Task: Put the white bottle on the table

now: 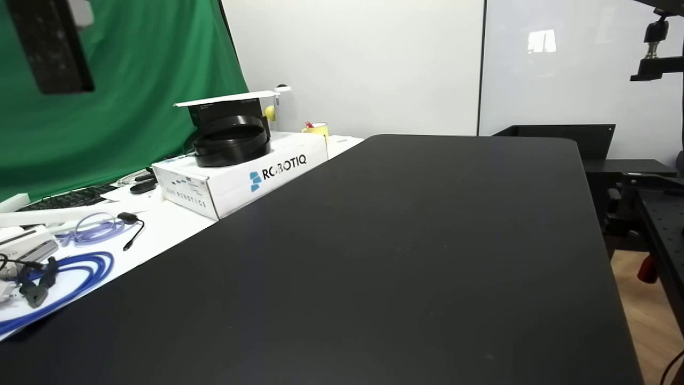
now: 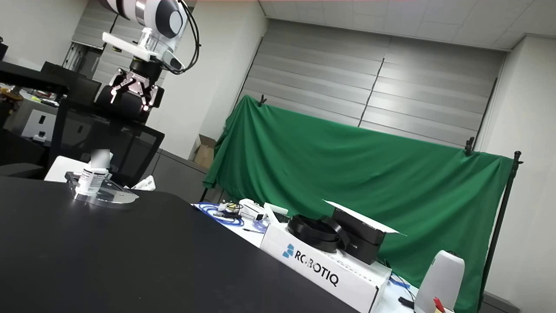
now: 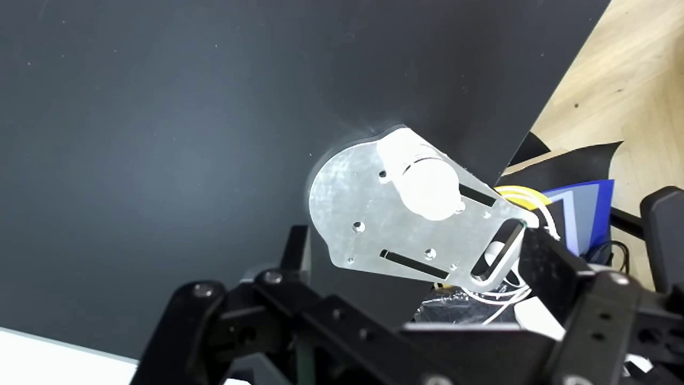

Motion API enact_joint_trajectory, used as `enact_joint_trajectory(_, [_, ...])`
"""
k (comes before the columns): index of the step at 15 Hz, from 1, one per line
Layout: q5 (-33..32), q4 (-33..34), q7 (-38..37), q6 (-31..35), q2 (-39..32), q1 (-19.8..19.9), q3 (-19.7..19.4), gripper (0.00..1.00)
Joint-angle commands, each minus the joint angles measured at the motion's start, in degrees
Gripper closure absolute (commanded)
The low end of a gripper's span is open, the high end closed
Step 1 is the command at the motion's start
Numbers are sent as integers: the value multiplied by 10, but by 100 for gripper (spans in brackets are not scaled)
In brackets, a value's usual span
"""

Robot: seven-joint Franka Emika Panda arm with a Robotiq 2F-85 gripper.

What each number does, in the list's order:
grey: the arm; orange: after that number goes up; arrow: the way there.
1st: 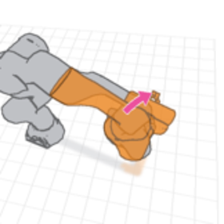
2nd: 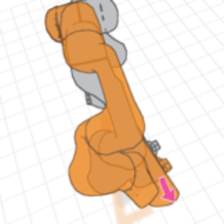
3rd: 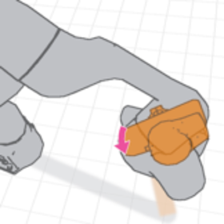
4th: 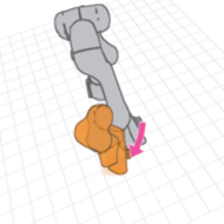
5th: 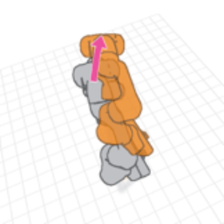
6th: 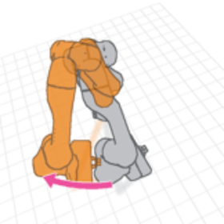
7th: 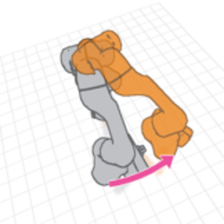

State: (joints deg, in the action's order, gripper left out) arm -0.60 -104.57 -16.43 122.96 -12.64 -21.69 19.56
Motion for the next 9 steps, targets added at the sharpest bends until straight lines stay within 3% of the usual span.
enact_joint_trajectory(1, [1,4,1,-3,-1,-7,-7,0])
enact_joint_trajectory(6, [-89,58,-3,-4,-55,-18,-29,0])
enact_joint_trajectory(9, [-108,116,13,-15,-112,-22,-40,0])
